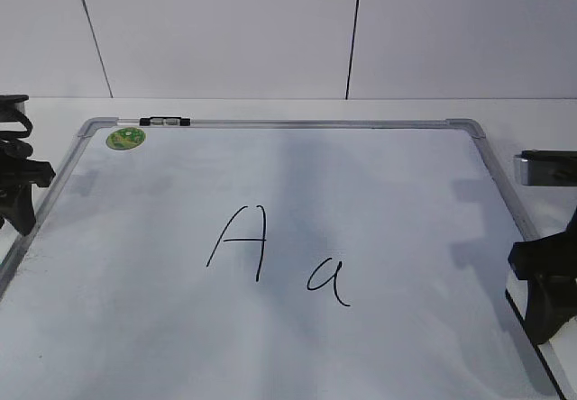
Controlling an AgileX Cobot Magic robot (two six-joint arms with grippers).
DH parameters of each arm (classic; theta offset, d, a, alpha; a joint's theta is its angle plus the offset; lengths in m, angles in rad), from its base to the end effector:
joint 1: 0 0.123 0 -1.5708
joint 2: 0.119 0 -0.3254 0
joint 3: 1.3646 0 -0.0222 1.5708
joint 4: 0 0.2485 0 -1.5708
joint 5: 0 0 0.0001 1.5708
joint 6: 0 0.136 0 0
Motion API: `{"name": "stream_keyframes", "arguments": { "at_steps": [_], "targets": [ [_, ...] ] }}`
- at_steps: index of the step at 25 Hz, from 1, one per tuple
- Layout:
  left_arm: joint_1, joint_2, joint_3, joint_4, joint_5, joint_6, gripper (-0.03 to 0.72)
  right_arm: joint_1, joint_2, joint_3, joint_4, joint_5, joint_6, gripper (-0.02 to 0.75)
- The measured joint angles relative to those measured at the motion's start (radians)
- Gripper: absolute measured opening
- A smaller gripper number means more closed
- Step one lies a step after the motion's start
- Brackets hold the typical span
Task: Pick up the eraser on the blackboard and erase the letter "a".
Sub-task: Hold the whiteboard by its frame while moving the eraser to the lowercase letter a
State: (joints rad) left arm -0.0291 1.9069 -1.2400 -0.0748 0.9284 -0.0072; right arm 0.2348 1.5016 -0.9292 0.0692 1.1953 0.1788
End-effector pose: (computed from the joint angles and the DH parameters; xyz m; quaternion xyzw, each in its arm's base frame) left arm 0.3713 -0.0190 0.1622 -0.0105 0.9990 -0.0312 0.0308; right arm 0.2231 0.0624 0.2168 0.0135 -0.9979 -0.0195 0.0601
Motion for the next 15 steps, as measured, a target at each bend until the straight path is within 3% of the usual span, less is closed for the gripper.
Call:
{"name": "stream_keyframes", "arguments": {
  "at_steps": [15],
  "targets": [
    [0.000,0.027,0.000,0.019,-0.029,0.000,0.282,0.000,0.000,0.000,0.000,0.000,-0.001,0.556]
  ]
}}
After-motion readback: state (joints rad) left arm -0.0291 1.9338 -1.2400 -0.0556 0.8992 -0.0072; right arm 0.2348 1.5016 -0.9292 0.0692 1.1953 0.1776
